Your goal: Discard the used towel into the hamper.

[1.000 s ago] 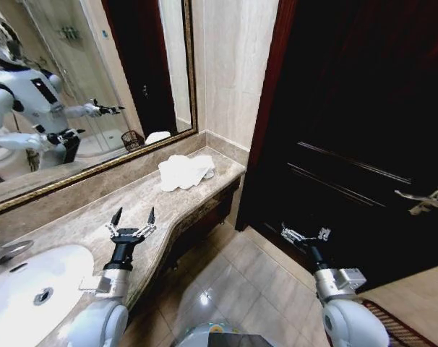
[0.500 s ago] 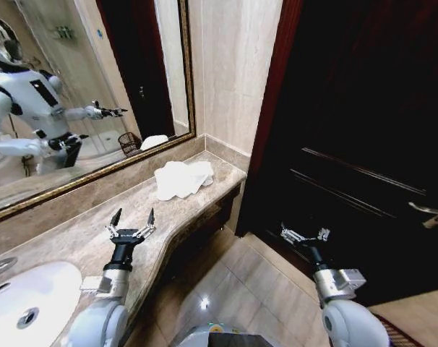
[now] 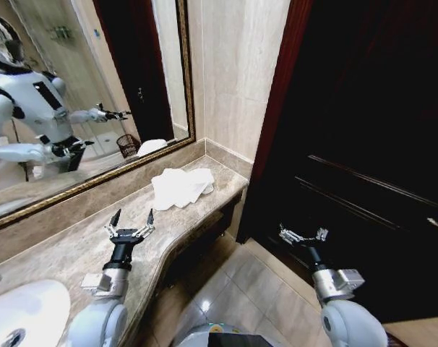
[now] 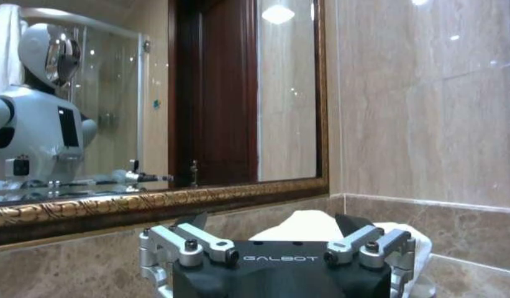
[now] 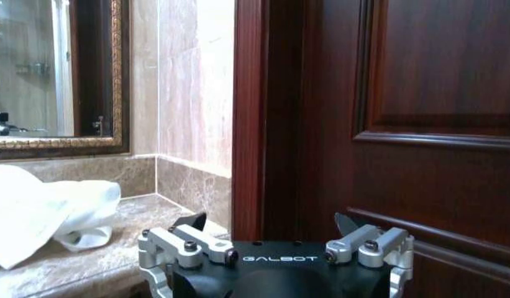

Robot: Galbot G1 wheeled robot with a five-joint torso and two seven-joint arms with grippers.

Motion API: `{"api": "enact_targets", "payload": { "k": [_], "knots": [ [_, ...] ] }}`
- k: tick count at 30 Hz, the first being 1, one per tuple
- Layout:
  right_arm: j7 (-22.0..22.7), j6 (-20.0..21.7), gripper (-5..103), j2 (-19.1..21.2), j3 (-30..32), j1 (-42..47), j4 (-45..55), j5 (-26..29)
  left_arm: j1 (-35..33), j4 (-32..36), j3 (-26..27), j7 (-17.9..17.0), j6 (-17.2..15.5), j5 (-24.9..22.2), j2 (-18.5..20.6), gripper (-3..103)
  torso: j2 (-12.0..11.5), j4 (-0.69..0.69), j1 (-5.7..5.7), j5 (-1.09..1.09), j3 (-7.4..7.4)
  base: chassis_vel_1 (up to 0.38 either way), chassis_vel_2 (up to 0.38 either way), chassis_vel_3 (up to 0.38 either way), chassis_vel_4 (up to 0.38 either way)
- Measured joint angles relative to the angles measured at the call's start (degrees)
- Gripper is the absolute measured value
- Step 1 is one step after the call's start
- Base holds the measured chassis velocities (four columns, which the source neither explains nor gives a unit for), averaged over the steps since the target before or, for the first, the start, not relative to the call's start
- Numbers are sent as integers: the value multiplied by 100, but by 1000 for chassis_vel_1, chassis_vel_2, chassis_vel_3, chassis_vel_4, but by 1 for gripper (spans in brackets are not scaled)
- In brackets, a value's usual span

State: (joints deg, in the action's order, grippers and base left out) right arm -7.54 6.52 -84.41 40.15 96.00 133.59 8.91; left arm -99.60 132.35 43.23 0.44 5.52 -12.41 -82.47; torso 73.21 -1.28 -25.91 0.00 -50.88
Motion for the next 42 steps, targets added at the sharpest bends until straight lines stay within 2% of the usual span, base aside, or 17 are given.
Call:
{"api": "enact_targets", "payload": {
  "k": [20, 36, 42],
  "knots": [
    [-92, -139, 100, 8, -26, -8, -39, -52, 75, 10, -50, -92, -531, 15, 95, 100, 0, 0, 1, 0, 0, -5, 5, 6, -5],
    [-99, -92, 100, 28, -90, -41, -20, -167, 204, -88, -106, -68, -758, 43, 186, 100, 0, 0, 1, 0, 0, 0, 0, 0, 0],
    [-94, -92, 100, 25, -149, -67, -37, -212, 324, -120, -119, -66, -905, 17, 328, 100, 0, 0, 0, 0, 0, 0, 0, 0, 0]
  ]
}}
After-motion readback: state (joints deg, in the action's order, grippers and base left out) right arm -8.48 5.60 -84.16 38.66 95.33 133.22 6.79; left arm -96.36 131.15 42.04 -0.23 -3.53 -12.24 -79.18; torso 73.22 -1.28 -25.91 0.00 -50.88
